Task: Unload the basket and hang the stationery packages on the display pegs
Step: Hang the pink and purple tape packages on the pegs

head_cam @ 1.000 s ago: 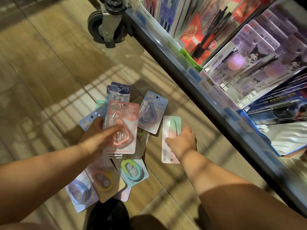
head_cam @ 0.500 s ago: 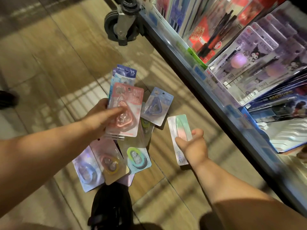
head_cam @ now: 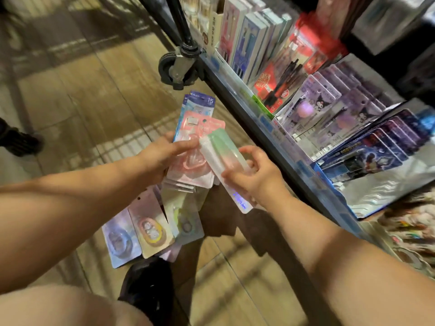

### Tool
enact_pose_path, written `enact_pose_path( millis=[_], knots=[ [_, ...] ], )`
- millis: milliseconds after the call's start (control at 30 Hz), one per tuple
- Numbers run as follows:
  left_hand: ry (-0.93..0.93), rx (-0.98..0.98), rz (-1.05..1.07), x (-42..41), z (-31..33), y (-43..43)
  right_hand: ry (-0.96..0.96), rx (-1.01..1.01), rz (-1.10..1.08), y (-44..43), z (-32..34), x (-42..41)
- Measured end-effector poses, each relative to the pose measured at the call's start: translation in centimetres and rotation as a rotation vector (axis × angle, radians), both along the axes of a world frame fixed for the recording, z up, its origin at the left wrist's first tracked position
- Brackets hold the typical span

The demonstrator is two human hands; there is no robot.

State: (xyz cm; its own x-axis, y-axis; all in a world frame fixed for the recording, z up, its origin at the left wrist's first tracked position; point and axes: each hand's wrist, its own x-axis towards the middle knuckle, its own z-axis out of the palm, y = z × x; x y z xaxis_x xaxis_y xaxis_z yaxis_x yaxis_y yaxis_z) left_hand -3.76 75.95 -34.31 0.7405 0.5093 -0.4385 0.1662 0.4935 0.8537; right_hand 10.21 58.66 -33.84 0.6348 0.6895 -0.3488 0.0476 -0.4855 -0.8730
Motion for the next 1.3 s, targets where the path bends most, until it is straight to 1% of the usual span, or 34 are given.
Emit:
enact_pose_path(
  millis=[167,233,333,400,467,533,633,700,800,867,967,1033,1100,1167,1233,1300],
  knots=[
    [-0.122,0.001,-0.103,2.1,3.6,-2.8,-0.175,-0.045,0.100,-2.5,4.9,2.4],
    [-0.159,0.003,-0.110,2.8,5.1,-4.2,-0.258,-0.051,0.152,-3.9,7.6,3.0],
    [-0.164,0.046,-0.076,3.7,7.8,-6.4,-0.390,-0.078,0.227,-6.0,11.8,4.1],
    [-0.179,0.072,-0.035,4.2,9.8,-7.9,-0.405,-0.148,0.208,-7.8,15.0,4.6],
    [-0.219,0.070,-0.017,4.4,12.1,-9.4,-0.352,-0.174,0.081,-10.1,17.8,5.0],
    [-0.294,0.047,-0.012,4.7,14.6,-10.8,-0.250,-0.079,-0.096,-12.7,19.9,5.3],
    [-0.402,0.009,-0.094,5.4,18.9,-13.7,0.032,0.260,-0.360,-16.2,22.1,5.1],
    [-0.416,-0.023,-0.102,6.2,21.4,-15.9,0.178,0.469,-0.524,-18.0,24.0,4.4],
    [-0.442,0.025,-0.094,7.4,24.3,-19.9,0.315,0.665,-0.671,-20.7,26.6,3.1],
    [-0.467,0.056,-0.076,8.3,25.6,-22.8,0.327,0.743,-0.709,-22.3,27.7,2.6],
    [-0.470,0.054,-0.047,9.2,26.5,-27.1,0.267,0.855,-0.839,-24.7,28.4,2.4],
    [-0.462,0.081,-0.064,9.7,26.6,-29.8,0.243,0.889,-0.941,-26.4,29.0,2.3],
    [-0.470,0.064,-0.080,9.9,26.7,-32.7,0.272,0.915,-0.961,-28.0,29.7,2.2],
    [-0.498,0.025,-0.096,10.2,26.6,-35.6,0.271,0.921,-0.930,-29.6,30.5,2.1],
    [-0.502,-0.012,-0.139,10.5,26.3,-38.3,0.203,0.891,-0.933,-31.3,30.9,2.3],
    [-0.502,-0.006,-0.201,10.8,25.9,-40.2,0.117,0.856,-0.952,-33.2,31.0,2.6]
  ],
)
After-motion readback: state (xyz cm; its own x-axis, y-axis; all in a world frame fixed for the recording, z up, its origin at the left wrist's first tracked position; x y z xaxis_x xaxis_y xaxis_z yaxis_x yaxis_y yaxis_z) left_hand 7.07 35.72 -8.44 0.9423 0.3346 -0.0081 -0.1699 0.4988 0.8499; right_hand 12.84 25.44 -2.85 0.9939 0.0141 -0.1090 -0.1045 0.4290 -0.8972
